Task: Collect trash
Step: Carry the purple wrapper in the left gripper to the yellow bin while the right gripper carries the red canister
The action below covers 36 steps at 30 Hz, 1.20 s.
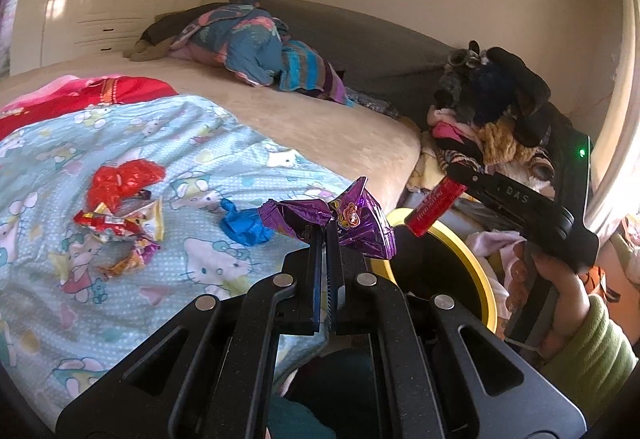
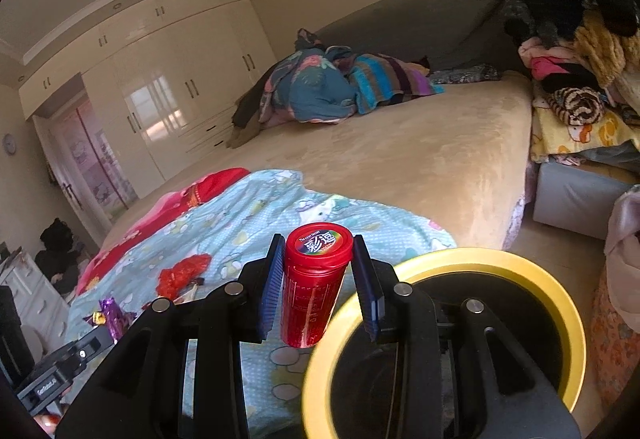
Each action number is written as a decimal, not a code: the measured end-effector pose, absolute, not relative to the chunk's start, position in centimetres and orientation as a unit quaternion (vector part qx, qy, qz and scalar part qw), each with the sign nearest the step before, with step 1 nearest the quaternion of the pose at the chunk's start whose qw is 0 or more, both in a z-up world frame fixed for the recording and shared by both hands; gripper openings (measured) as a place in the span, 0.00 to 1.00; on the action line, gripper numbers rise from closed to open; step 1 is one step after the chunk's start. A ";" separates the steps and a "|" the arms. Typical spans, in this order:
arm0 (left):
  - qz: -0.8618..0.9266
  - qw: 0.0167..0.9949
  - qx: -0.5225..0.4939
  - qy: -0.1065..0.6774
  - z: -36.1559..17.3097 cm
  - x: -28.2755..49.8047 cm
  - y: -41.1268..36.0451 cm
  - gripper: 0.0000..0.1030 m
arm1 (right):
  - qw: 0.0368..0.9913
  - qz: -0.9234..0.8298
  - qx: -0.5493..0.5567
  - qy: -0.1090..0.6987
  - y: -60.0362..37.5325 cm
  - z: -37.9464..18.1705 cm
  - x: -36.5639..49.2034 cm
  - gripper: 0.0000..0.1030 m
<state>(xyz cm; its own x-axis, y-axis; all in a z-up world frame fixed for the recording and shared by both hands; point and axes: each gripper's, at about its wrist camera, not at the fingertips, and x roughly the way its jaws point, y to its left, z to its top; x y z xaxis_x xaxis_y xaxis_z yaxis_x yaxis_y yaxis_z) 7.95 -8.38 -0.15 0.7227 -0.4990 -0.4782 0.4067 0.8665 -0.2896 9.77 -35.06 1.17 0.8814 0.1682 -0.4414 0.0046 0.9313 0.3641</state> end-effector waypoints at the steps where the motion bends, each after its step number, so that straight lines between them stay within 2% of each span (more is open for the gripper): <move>1: -0.248 0.924 -0.079 0.281 -0.2 7.9 -8.7 0.01 | 0.953 0.038 0.182 0.240 -35.4 1.1 9.7 0.31; 36: -0.339 0.890 0.040 0.301 -2.4 5.5 -19.5 0.01 | 0.935 -0.025 0.206 0.288 -42.1 -2.0 8.9 0.31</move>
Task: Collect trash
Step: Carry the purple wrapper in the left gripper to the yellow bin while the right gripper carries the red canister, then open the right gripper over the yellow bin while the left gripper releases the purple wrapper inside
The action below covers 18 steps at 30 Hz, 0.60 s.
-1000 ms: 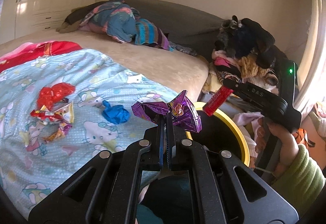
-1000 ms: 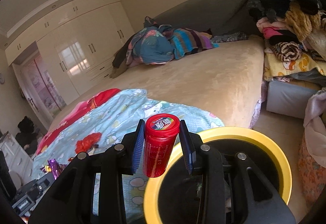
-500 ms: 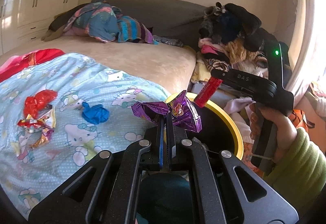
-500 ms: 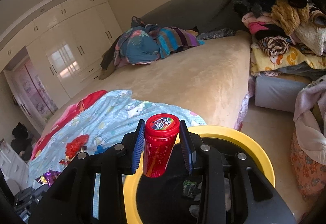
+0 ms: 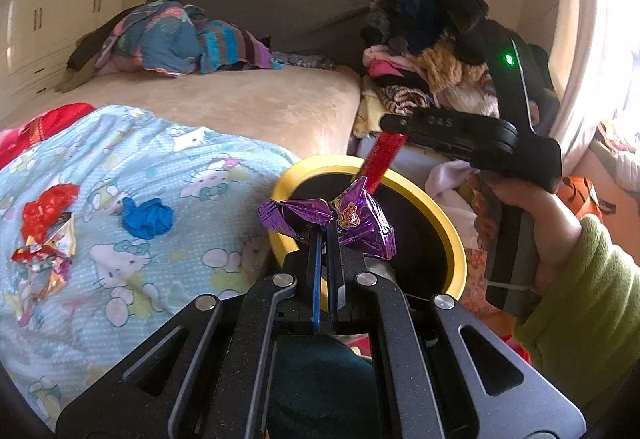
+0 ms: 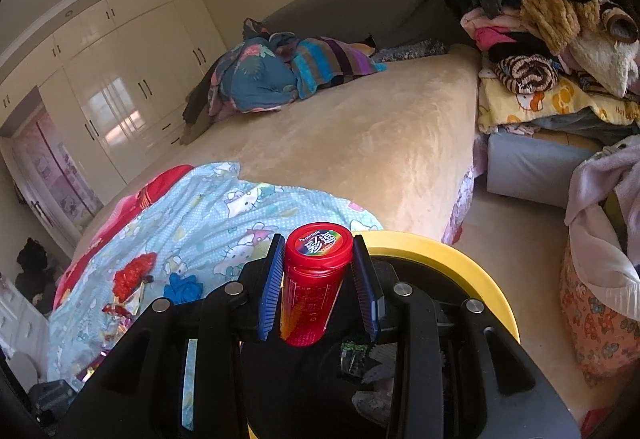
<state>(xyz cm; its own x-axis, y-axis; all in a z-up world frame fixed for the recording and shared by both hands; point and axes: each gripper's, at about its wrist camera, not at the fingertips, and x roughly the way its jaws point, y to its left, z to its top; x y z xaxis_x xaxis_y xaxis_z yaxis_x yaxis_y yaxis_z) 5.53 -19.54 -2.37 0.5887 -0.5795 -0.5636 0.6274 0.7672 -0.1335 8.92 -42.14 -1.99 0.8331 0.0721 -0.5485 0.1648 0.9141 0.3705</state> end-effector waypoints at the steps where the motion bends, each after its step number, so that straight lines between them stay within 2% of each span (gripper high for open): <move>1: -0.342 0.889 0.044 0.302 -2.5 5.5 -19.9 0.01 | 0.934 -0.025 0.207 0.290 -42.3 -2.1 8.9 0.31; 16: -0.366 0.870 0.112 0.311 -4.9 5.7 -25.5 0.02 | 0.916 -0.034 0.243 0.318 -44.7 -3.6 8.9 0.33; 17: -0.363 0.872 0.112 0.310 -4.9 5.8 -25.6 0.14 | 0.914 -0.033 0.245 0.321 -44.7 -3.7 9.0 0.36; 18: -0.356 0.876 0.104 0.309 -4.9 6.1 -25.3 0.42 | 0.913 -0.036 0.246 0.323 -44.8 -3.8 9.0 0.40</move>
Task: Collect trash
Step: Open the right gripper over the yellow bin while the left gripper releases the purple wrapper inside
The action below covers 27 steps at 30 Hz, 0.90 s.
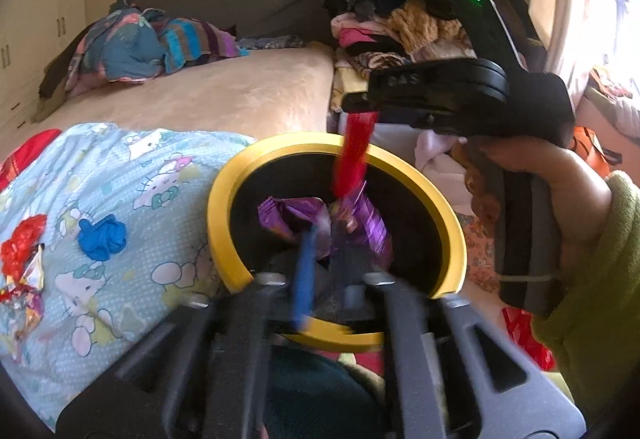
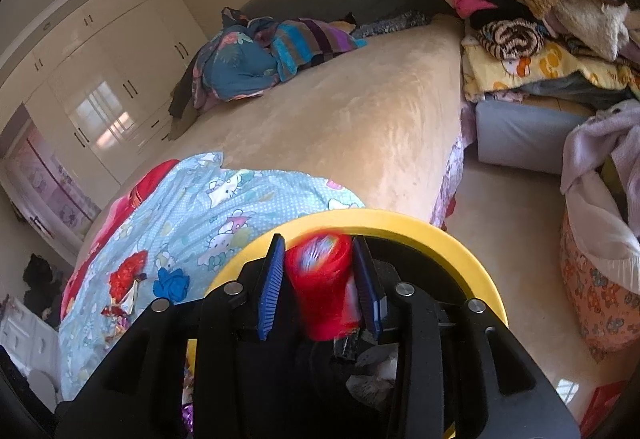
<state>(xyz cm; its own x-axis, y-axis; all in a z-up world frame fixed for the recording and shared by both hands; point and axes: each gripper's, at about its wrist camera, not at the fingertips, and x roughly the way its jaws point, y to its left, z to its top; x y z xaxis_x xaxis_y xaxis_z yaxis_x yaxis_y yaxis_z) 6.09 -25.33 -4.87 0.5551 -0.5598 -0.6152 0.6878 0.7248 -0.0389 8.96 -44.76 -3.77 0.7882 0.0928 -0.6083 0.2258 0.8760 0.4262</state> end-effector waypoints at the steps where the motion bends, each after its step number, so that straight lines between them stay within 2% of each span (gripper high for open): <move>1: -0.352 0.878 0.094 0.309 -4.8 6.2 -25.0 0.55 | 0.913 -0.038 0.246 0.323 -44.8 -3.8 8.9 0.50; 2: -0.350 0.881 0.086 0.307 -4.7 6.3 -24.7 0.63 | 0.913 -0.040 0.246 0.323 -44.8 -3.8 8.9 0.52; 4: -0.340 0.888 0.071 0.303 -4.3 6.5 -23.8 0.68 | 0.913 -0.044 0.246 0.323 -44.8 -3.9 8.9 0.55; 5: -0.330 0.893 0.064 0.300 -4.0 6.7 -23.2 0.78 | 0.913 -0.045 0.247 0.322 -44.7 -3.9 8.9 0.58; 6: -0.327 0.895 0.056 0.298 -3.8 6.8 -22.8 0.82 | 0.913 -0.045 0.249 0.321 -44.7 -3.9 8.9 0.59; 9: -0.317 0.901 0.033 0.295 -3.2 7.1 -21.4 0.88 | 0.915 -0.043 0.245 0.317 -44.2 -3.6 8.9 0.61; 16: -0.283 0.917 0.008 0.281 -2.0 7.2 -18.4 0.89 | 0.925 -0.030 0.231 0.302 -42.2 -2.5 9.1 0.67; 27: -0.231 0.940 -0.027 0.251 -0.1 7.6 -14.2 0.89 | 0.933 0.007 0.205 0.294 -38.5 -1.3 9.8 0.70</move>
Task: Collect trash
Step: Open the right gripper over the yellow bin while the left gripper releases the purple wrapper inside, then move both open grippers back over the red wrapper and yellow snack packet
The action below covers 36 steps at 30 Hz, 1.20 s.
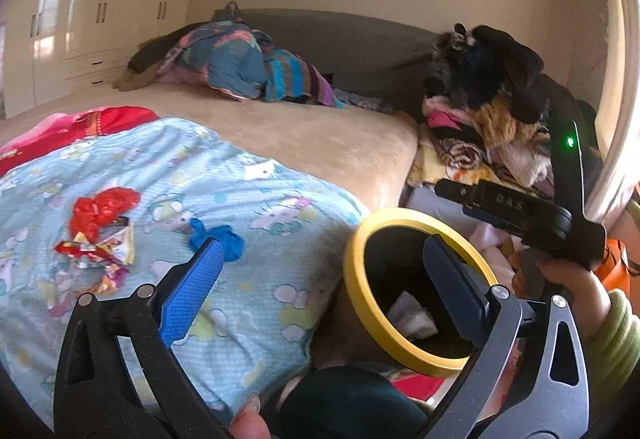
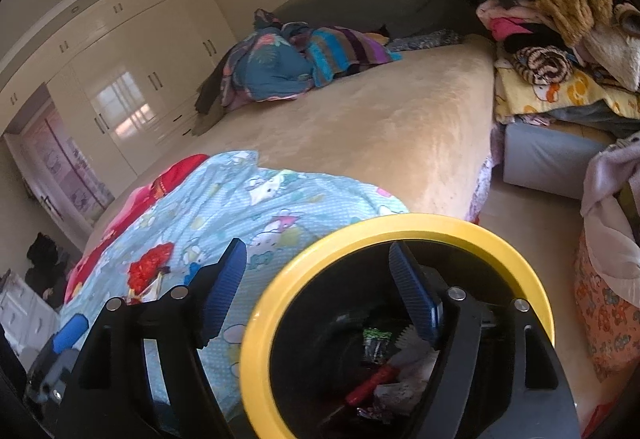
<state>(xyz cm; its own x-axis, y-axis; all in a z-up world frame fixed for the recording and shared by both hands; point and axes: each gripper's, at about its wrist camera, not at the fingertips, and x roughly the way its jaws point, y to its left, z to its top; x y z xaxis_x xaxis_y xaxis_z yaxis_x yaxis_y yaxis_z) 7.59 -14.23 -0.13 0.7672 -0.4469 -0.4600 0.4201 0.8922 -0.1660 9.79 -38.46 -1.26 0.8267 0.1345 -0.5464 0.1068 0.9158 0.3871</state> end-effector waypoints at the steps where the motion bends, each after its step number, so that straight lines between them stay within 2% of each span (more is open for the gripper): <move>1: -0.227 0.941 -0.029 0.250 0.0 7.6 -13.9 0.89 | 0.934 0.012 0.203 0.293 -38.1 -1.2 9.8 0.70; 36: -0.089 0.966 -0.118 0.213 1.0 8.7 -1.7 0.89 | 0.944 0.119 0.118 0.284 -26.9 0.1 10.0 0.74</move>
<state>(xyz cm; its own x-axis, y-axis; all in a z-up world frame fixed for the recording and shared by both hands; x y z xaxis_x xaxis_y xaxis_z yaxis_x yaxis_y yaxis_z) 8.74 -1.73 0.96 0.8935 -0.2220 -0.3904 0.1212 0.9562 -0.2663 9.99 -26.93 0.06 0.8103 0.2910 -0.5086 -0.1565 0.9439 0.2907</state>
